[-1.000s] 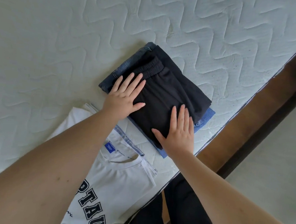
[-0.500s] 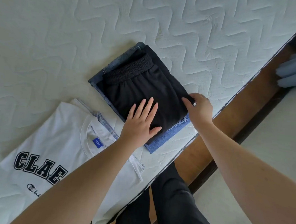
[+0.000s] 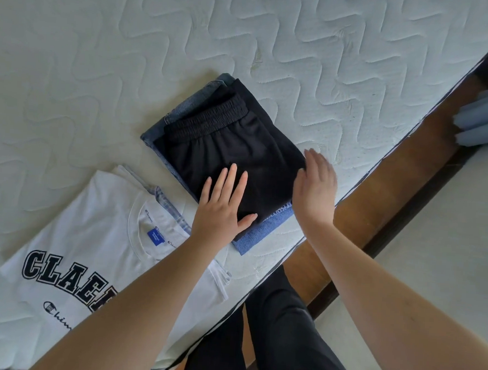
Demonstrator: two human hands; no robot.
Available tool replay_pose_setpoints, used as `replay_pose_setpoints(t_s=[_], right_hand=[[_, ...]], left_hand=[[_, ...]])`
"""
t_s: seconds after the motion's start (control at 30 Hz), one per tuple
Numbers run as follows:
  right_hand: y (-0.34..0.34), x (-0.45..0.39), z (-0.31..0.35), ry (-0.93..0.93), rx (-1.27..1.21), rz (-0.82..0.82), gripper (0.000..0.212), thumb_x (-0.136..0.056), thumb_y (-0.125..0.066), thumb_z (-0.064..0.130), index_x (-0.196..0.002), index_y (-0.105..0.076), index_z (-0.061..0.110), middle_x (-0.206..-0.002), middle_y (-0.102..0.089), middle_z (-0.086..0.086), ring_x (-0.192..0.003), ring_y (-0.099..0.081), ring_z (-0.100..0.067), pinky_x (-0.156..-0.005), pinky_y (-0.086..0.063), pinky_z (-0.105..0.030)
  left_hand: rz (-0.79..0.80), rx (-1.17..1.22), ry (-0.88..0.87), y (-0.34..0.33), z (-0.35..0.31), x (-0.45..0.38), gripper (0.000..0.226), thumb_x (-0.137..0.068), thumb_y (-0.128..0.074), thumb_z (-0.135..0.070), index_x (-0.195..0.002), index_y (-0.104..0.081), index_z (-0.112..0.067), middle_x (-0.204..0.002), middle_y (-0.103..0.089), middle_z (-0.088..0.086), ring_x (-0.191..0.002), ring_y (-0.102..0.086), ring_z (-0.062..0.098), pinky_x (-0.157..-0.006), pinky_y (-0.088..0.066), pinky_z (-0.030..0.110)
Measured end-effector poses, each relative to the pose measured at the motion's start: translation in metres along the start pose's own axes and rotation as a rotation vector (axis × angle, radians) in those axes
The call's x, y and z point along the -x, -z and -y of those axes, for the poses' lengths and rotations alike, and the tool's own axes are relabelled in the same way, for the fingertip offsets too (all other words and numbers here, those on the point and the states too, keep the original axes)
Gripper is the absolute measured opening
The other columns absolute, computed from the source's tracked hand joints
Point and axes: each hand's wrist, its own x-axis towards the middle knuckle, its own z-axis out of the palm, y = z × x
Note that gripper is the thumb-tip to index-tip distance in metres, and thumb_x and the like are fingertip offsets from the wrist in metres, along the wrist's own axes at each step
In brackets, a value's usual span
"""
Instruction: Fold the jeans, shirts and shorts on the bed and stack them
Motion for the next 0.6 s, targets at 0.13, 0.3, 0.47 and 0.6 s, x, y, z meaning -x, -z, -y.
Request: replay_pose_setpoints(t_s=[0.13, 0.3, 0.47, 0.6], right_hand=[[-0.009, 0.024, -0.002, 0.361, 0.183, 0.21, 0.052, -0.102, -0.044, 0.021, -0.151, -0.032, 0.007, -0.158, -0.03, -0.009, -0.147, -0.025, -0.026, -0.12, -0.022, -0.044], [-0.014, 0.031, -0.01, 0.278, 0.342, 0.41, 0.063, -0.105, -0.027, 0.044, -0.157, -0.009, 0.013, -0.165, -0.005, -0.002, -0.152, -0.004, -0.019, -0.122, 0.001, -0.034], [-0.007, 0.036, -0.006, 0.266, 0.414, 0.466, 0.063, -0.104, -0.026, 0.044, -0.157, -0.008, 0.015, -0.165, -0.003, -0.003, -0.152, -0.002, -0.021, -0.121, -0.001, -0.035], [0.003, 0.055, 0.002, 0.24, 0.423, 0.467, 0.062, -0.104, -0.031, 0.043, -0.155, -0.016, 0.012, -0.163, -0.014, -0.006, -0.151, -0.012, -0.022, -0.12, -0.003, -0.034]], left_hand=[[-0.059, 0.014, -0.014, -0.003, -0.012, 0.024, 0.071, -0.103, -0.033, -0.049, -0.157, -0.01, -0.008, -0.165, -0.008, 0.012, -0.152, -0.011, 0.025, -0.121, -0.019, 0.046], [0.021, -0.012, -0.044, -0.01, -0.008, 0.067, 0.067, -0.103, -0.036, -0.042, -0.157, -0.016, -0.008, -0.165, -0.012, 0.01, -0.152, -0.014, 0.024, -0.119, -0.026, 0.043], [0.095, -0.023, -0.06, 0.008, -0.006, 0.07, 0.061, -0.098, -0.045, -0.034, -0.152, -0.034, -0.009, -0.16, -0.028, 0.011, -0.147, -0.029, 0.025, -0.118, -0.027, 0.043], [0.196, 0.055, -0.044, 0.042, -0.016, 0.054, 0.045, -0.094, -0.06, -0.025, -0.135, -0.058, -0.007, -0.141, -0.055, 0.015, -0.129, -0.053, 0.03, -0.105, -0.045, 0.042]])
